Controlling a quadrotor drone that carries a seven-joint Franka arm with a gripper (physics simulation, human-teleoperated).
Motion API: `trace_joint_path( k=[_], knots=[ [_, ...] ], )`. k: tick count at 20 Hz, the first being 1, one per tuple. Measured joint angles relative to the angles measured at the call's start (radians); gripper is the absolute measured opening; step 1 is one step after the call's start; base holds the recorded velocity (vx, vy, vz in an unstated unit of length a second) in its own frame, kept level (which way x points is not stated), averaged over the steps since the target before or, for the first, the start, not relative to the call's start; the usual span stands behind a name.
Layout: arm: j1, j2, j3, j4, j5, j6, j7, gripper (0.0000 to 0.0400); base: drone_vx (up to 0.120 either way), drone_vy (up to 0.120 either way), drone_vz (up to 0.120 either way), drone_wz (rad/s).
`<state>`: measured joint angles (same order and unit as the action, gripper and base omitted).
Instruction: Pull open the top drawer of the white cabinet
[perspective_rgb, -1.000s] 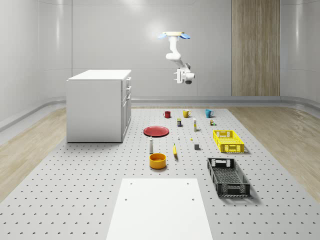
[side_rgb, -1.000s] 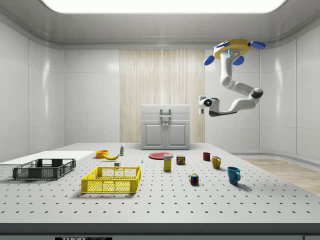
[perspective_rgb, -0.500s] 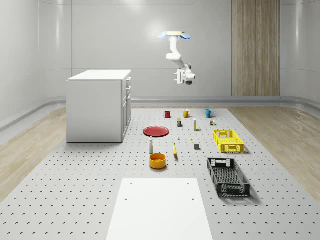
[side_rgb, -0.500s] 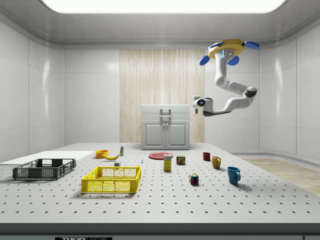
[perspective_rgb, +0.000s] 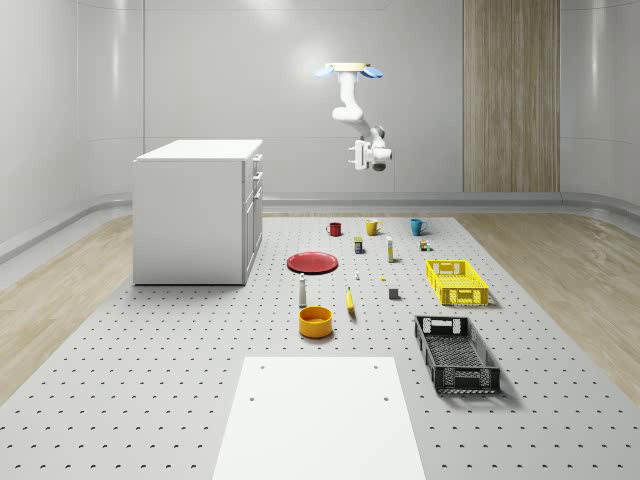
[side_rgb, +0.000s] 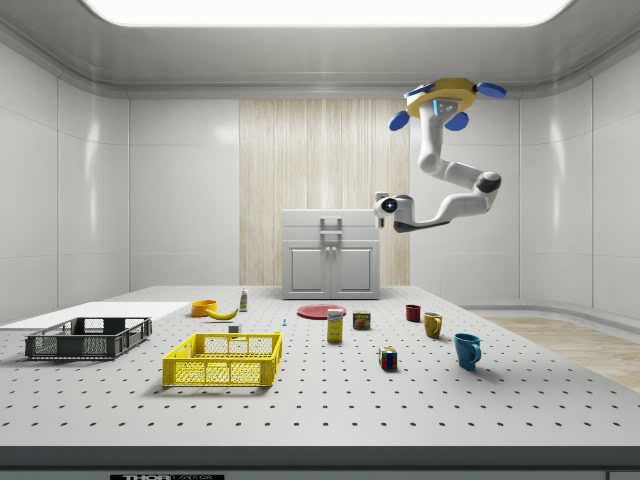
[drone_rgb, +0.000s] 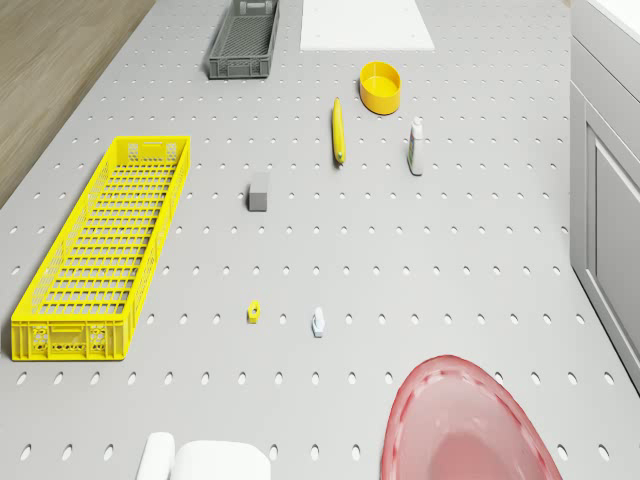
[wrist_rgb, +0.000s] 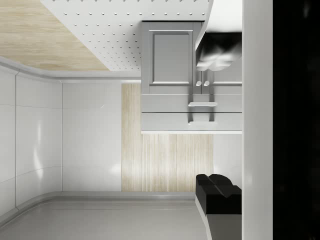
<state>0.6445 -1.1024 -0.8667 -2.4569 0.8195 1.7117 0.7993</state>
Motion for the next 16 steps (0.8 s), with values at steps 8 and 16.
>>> trace_joint_path(
  k=[8, 16],
  knots=[
    [0.017, -0.017, 0.022, -0.025, 0.008, 0.043, 0.006, 0.0305, 0.030, 0.000, 0.000, 0.000],
    [0.040, -0.022, 0.089, -0.080, 0.063, 0.132, -0.005, 0.0305, 0.000, 0.000, 0.000, 0.000]
  ],
)
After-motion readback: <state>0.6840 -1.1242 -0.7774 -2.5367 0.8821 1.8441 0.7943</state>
